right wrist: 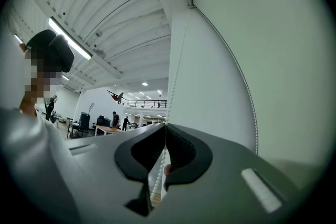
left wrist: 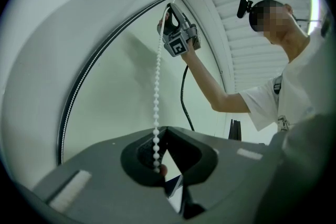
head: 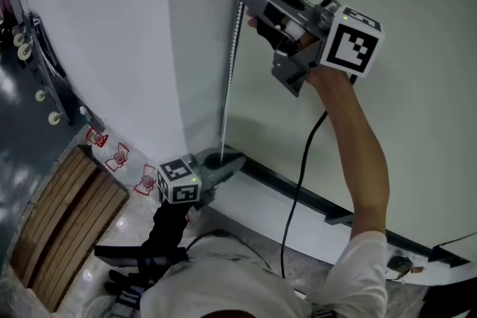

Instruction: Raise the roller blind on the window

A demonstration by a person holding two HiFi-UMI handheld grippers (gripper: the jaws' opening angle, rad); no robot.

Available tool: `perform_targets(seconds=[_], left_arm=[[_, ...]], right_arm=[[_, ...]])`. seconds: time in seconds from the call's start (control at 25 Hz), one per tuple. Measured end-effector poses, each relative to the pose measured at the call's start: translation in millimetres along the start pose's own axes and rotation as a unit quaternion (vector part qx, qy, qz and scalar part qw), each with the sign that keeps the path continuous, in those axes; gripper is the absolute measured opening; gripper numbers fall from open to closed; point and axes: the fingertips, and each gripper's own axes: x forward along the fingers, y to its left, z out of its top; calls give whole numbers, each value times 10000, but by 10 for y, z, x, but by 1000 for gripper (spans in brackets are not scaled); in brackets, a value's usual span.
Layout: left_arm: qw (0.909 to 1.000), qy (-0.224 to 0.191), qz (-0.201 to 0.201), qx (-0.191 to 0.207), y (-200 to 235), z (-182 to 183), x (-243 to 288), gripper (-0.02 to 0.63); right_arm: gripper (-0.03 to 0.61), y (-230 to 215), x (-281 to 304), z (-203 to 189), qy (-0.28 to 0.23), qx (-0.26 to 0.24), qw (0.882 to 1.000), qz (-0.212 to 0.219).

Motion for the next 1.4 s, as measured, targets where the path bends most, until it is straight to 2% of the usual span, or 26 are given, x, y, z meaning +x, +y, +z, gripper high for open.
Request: perform_targets(seconds=[0.4,0.68,1.0,1.4], left_arm=[[9999,15,16,-107,0,-49,-16,-2],[9999,11,-2,-114,-19,-59,-12,-2],[9999,20,-29,-108,-14,-70,-10,-2],[9998,7,-72,-158,2,49,75,-2]], right_arm=[[5,133,53,-131,500,25,9984,266],[5,181,8,-604,851,197,9959,243],[4,297,-82,-885,990,243,9946,196],[4,339,-219,-1418,1313,669,9889,207]])
